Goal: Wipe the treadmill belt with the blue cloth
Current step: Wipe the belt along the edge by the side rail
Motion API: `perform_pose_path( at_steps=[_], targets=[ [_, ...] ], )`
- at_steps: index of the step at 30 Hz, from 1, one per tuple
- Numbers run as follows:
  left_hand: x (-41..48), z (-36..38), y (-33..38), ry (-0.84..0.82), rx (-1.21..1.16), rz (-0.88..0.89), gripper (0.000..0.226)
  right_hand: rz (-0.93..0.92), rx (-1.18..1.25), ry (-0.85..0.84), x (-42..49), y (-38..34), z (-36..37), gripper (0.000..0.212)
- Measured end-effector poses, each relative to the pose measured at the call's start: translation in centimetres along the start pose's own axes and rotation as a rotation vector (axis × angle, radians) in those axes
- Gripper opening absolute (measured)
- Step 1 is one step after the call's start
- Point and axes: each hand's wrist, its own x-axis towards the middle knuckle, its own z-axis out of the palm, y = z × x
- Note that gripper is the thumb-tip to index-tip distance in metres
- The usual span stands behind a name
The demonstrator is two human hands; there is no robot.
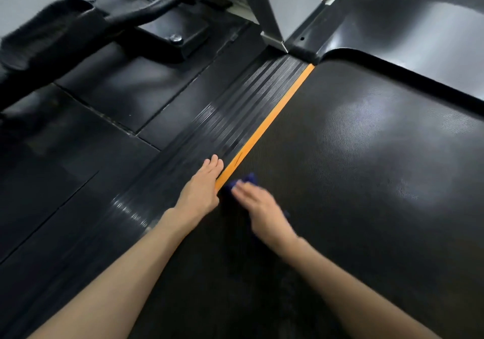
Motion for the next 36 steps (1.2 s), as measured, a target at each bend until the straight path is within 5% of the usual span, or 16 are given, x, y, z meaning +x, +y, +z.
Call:
perform_pose_path(
  at_steps=[2,4,10,13,17,20,24,26,28,31,36],
  targets=[
    [-0.1,0.0,0.3,0.005,0.008,-0.017,0.077,-0.289,-0.037,-0.247,-1.7,-0.2,-0.2,0.068],
    [0.0,0.1,0.2,0.003,0.009,-0.017,0.075,-0.358,-0.103,-0.247,-0.4,2.3,-1.0,0.064],
    [0.1,-0.1,-0.2,-0.016,0.008,0.004,0.074,0.523,0.007,0.319,4.9,4.7,-2.7,0.066],
    [0.1,-0.1,-0.4,-0.02,-0.007,0.007,0.073,0.277,0.05,0.23,1.9,-0.6,-0.9,0.063],
    [0.1,-0.1,-0.4,-0.007,-0.006,-0.003,0.073,-0.215,0.05,-0.234,-4.2,-3.5,0.1,0.062],
    [0.2,0.0,-0.2,-0.017,0.008,-0.008,0.075,-0.323,-0.071,-0.175,-1.3,0.7,-1.8,0.044],
    [0.3,0.2,-0.3,-0.017,0.085,0.014,0.079,0.219,-0.088,0.269,1.9,8.2,-6.1,0.041],
    [0.3,0.2,-0.3,-0.015,0.096,0.025,0.08,0.532,-0.118,0.362,1.9,10.6,-7.4,0.053],
    [0.3,0.3,-0.3,-0.013,0.089,0.029,0.08,0.634,-0.09,0.395,1.9,9.2,-5.9,0.058],
    [0.2,0.6,-0.2,-0.001,0.066,0.026,0.081,0.372,-0.024,0.34,0.7,2.6,-1.5,0.052],
    [0.2,0.3,-0.2,-0.011,0.047,0.015,0.075,-0.151,-0.05,-0.17,-3.5,-3.6,0.8,0.06]
  ],
)
